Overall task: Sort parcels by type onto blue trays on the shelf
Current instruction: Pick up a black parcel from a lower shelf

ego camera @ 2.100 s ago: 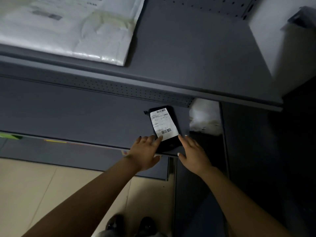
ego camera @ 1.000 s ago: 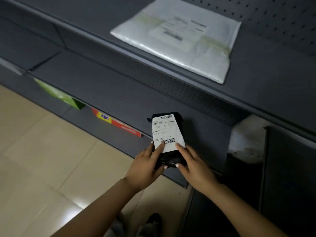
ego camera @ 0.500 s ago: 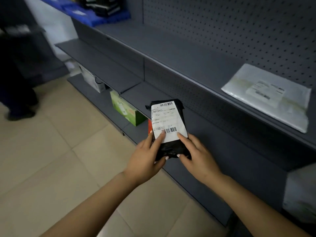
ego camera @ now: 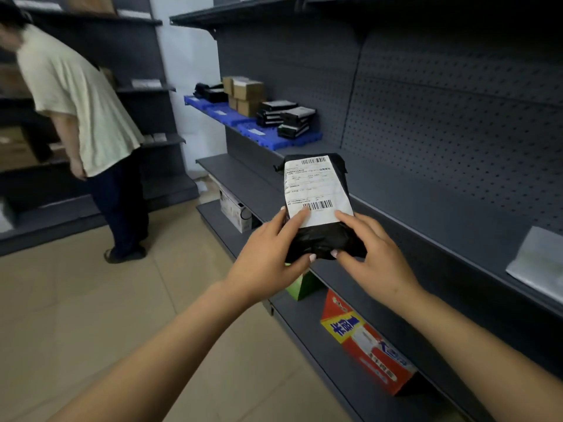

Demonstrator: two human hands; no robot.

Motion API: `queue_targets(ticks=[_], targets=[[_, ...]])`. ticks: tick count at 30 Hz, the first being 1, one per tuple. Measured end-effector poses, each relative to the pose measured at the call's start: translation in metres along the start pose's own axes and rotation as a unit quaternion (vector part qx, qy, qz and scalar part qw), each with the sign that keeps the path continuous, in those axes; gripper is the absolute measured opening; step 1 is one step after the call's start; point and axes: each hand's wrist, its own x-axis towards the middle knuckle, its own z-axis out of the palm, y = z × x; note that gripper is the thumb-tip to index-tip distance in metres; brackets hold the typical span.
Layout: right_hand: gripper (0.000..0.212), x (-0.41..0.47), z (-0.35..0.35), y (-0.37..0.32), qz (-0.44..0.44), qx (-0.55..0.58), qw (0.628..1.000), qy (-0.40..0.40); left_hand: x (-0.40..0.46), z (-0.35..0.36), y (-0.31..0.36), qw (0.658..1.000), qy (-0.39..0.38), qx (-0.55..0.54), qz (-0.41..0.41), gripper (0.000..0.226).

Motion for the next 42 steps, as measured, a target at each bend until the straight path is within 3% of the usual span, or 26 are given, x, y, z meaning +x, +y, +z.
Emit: queue_targets(ticks=[9, 21, 31, 42], targets=[[0.06, 0.127, 0.014, 0.011, -0.056, 0.023, 0.998, 0.023, 0.098, -0.022, -0.072, 0.999, 0.031, 0.032, 0.012, 0.073], [0.06, 0.305, 0.056, 0.062, -0.096, 0.071, 0.993, -0.012, 0.214, -0.008, -0.175, 0.995, 0.075, 0.052, -0.03, 0.072], [0.06, 0.391, 0.127, 0.08, -0.097, 0.06, 0.991, -0.072, 0.24, 0.01, -0.275, 0.993, 0.075, 0.062, -0.069, 0.069], [0.062, 0.537, 0.258, 0.056, -0.096, 0.03, 0.992, -0.079, 0.288, -0.019, -0.461, 0.992, 0.085, 0.049, -0.079, 0.068]])
